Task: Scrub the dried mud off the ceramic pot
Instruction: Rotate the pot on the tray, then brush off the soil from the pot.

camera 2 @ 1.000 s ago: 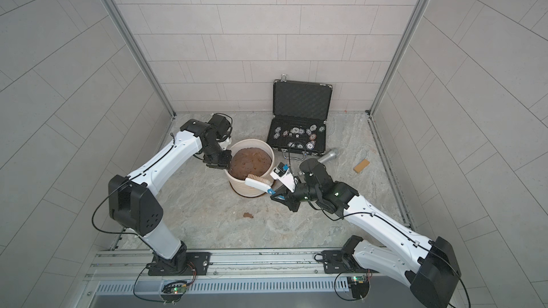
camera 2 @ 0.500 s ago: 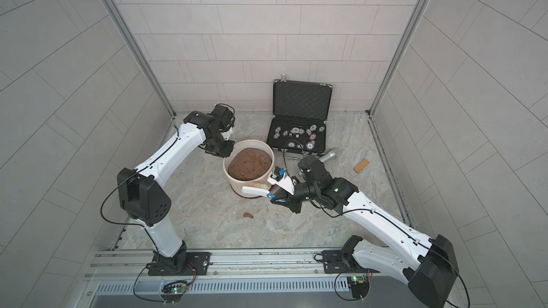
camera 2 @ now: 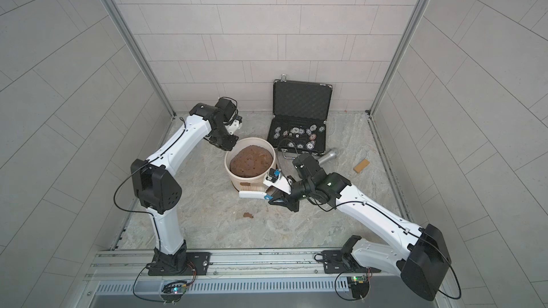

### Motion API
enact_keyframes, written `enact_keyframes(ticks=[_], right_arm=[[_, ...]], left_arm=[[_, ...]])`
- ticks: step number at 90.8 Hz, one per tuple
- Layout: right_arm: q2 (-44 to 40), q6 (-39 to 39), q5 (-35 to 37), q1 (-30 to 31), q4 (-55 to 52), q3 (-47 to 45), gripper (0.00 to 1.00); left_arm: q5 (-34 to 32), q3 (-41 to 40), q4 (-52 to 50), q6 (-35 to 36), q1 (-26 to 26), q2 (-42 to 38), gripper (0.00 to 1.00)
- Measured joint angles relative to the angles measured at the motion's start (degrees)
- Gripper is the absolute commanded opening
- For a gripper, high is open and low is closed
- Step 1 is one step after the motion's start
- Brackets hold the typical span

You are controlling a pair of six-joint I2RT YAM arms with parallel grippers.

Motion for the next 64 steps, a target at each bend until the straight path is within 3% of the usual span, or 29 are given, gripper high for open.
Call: enact_keyframes(ticks=[5, 22, 34, 42, 64], right_arm=[[0.92, 0.20, 0.00, 0.04, 0.35, 0.48, 0.00], [7.91, 0.68, 1.07, 1.16, 1.14, 3.69, 0.00], [12.26, 1.11, 4.04, 2.40, 1.53, 5.73, 0.00], [13.20, 1.53, 5.88, 2.45, 2.36, 5.77, 0.00], [17.25, 1.07, 7.52, 1.25, 3.32, 6.21, 0.00]], left_arm=[[1.44, 1.75, -0.13, 0.92, 0.15, 1.01, 0.32], [7.34, 4.90, -0.70, 1.99, 1.01, 0.26, 0.48], [9.73, 2.64, -1.22, 0.33, 2.86, -2.58, 0.50], [12.04, -0.57, -2.12, -1.38, 4.37, -5.05, 0.57], [17.11, -13.20, -1.95, -6.16, 5.68, -12.24, 0.62]])
